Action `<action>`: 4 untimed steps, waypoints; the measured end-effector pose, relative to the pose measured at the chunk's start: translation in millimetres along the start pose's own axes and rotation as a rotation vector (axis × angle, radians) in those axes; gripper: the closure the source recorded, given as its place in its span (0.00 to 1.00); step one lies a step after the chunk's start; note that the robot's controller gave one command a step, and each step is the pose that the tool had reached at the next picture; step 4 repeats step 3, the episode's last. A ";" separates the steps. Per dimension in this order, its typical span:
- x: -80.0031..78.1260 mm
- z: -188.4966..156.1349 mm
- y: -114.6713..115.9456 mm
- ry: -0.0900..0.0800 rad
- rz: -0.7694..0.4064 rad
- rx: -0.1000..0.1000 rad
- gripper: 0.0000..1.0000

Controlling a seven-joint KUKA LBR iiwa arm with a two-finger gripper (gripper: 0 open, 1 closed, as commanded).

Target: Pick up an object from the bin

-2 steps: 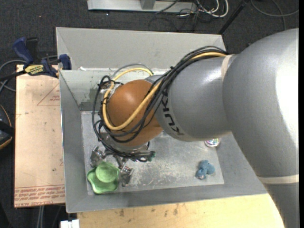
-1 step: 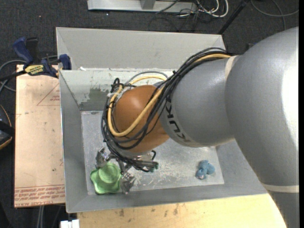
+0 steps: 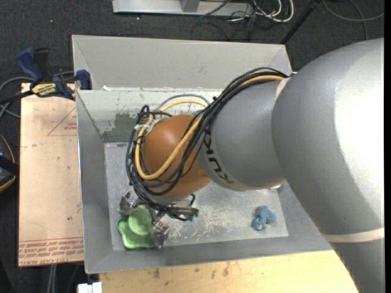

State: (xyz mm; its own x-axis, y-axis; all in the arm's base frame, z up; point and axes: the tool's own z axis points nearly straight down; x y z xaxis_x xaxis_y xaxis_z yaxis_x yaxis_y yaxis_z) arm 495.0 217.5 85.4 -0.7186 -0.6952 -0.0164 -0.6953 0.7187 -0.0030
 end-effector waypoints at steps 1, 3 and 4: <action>-0.7 4.2 -4.7 -0.020 -0.132 0.003 0.00; -3.8 -43.6 -5.3 0.008 -0.129 -0.002 1.00; -3.8 -43.6 -5.3 0.008 -0.129 -0.002 1.00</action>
Offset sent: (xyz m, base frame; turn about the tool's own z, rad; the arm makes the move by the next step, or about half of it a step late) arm -0.0045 -0.0111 -0.0154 -0.1347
